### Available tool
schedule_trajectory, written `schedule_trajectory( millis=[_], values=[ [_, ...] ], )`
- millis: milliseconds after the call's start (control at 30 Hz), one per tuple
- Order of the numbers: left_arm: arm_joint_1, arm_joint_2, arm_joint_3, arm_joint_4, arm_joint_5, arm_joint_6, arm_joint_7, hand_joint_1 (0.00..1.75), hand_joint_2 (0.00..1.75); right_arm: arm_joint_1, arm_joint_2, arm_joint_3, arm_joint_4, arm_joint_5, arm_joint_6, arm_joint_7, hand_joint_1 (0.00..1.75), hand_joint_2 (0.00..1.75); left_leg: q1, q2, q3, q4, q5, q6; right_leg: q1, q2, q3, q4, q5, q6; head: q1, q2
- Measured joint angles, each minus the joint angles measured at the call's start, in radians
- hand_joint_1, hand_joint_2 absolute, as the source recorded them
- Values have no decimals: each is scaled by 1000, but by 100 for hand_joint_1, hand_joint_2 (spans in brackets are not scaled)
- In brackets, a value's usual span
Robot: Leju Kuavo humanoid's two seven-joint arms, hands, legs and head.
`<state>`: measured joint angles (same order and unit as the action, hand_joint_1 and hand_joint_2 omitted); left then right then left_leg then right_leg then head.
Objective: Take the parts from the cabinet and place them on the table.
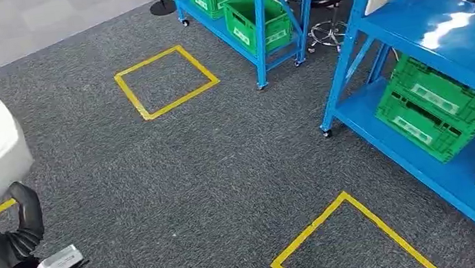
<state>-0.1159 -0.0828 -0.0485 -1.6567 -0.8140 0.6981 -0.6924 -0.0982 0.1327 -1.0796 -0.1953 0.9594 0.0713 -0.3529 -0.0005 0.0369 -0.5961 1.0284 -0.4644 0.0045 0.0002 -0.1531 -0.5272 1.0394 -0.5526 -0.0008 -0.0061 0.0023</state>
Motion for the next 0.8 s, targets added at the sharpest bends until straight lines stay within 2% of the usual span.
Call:
schedule_trajectory(
  millis=[33,67,100,133,167,200,233,267,300,333,367,433,467,500,533,567,600,633,667,700,733,767,800],
  values=[
    [-2,0,1,-3,-11,0,-2,175,175,-1,0,0,0,1,0,-1,0,0,2,-11,0,-3,3,6,-3,83,-10,34,-21,3,3,0],
    [-6,-3,2,-4,-20,0,-2,175,175,-1,0,1,0,2,0,0,0,0,2,-25,-2,-3,5,10,-5,124,-42,97,-54,5,6,0],
    [-6,-10,2,-5,-28,0,-4,175,175,1,0,1,0,3,0,0,0,0,3,-41,-4,-3,6,13,-7,144,-85,181,-92,8,8,0],
    [-3,-13,2,-5,-31,0,-5,175,175,3,0,1,0,3,0,1,0,0,2,-59,-5,-2,6,14,-8,149,-127,261,-119,11,7,0],
    [-1,-15,2,-6,-37,0,-5,175,175,4,0,1,0,3,0,2,0,0,2,-75,-7,-1,6,14,-7,151,-154,303,-123,12,8,0],
    [0,-15,3,-6,-41,0,-5,175,175,5,0,1,0,3,0,3,0,0,2,-96,-6,1,6,13,-8,152,-159,297,-97,13,8,0],
    [2,-15,3,-7,-38,0,-5,175,175,5,0,1,0,3,0,3,0,0,3,-113,-6,4,6,13,-10,153,-142,246,-56,12,8,0],
    [6,-15,3,-11,-27,0,-5,175,175,3,0,1,0,6,2,3,0,0,3,-130,-6,7,6,10,-12,162,-106,158,-2,11,8,0],
    [8,-15,3,-20,-16,0,-5,175,175,0,0,2,0,8,4,3,0,0,5,-144,-6,10,5,6,-15,184,-64,63,45,11,8,0],
    [9,-15,2,-31,-10,0,-6,175,175,0,0,2,0,8,7,4,0,0,6,-154,-10,12,5,1,-21,240,-44,16,37,10,7,0],
    [9,-14,2,-43,-5,0,-7,175,175,-2,0,3,0,9,10,6,0,0,3,-169,-16,15,5,-9,-16,238,-43,7,38,10,7,0],
    [13,-13,1,-60,-4,0,-7,175,175,-7,0,3,0,10,13,8,0,0,10,-189,-21,6,14,-25,-9,213,-43,7,40,0,6,0],
    [17,-13,1,-67,-8,0,-7,175,175,-8,0,4,0,10,13,9,0,0,10,-201,-22,2,18,-33,-8,202,-42,4,43,-6,7,0],
    [20,-8,1,-73,-11,0,-8,175,175,-8,2,5,0,12,13,10,0,0,10,-197,-29,7,17,-36,-18,184,-35,-7,51,-16,7,0],
    [22,-5,1,-77,-15,0,-8,175,175,-9,2,5,0,13,13,10,0,0,4,-121,-39,30,-2,-36,-15,172,-32,-12,54,-24,5,0],
    [20,-5,0,-79,-20,0,-9,175,175,-7,2,5,0,14,12,10,0,0,3,-72,-66,85,-42,-41,-14,159,-32,-12,54,-31,-3,0],
    [20,-6,-1,-79,-22,0,-9,175,175,-5,2,5,0,14,12,11,0,0,5,-53,-102,161,-84,-46,-11,145,-33,-12,53,-32,-3,0],
    [23,-5,-2,-78,-27,0,-9,175,175,-2,2,5,0,14,11,14,0,0,8,-47,-141,244,-119,-49,-10,129,-35,-11,52,-33,-4,0],
    [24,-5,-2,-78,-27,0,-9,175,175,0,2,6,0,14,12,15,0,0,9,-46,-169,305,-137,-52,-9,113,-36,-11,52,-33,-3,0],
    [25,-4,-2,-77,-27,0,-9,175,175,0,2,5,0,14,12,16,0,0,10,-45,-171,312,-128,-54,-9,97,-36,-11,51,-33,-3,0],
    [25,-2,-2,-77,-27,0,-9,175,175,-1,2,6,0,15,13,16,0,0,11,-41,-146,270,-99,-54,-9,82,-36,-10,50,-32,-3,0],
    [25,-1,-2,-77,-27,0,-9,175,175,-2,3,6,0,17,13,17,0,0,11,-32,-100,188,-59,-54,-9,68,-34,-10,49,-30,-4,0],
    [25,0,-2,-78,-27,0,-9,175,175,-4,4,6,0,18,14,18,0,0,10,-11,-48,98,-24,-53,-10,57,-32,-9,46,-26,-3,0]
  ],
)
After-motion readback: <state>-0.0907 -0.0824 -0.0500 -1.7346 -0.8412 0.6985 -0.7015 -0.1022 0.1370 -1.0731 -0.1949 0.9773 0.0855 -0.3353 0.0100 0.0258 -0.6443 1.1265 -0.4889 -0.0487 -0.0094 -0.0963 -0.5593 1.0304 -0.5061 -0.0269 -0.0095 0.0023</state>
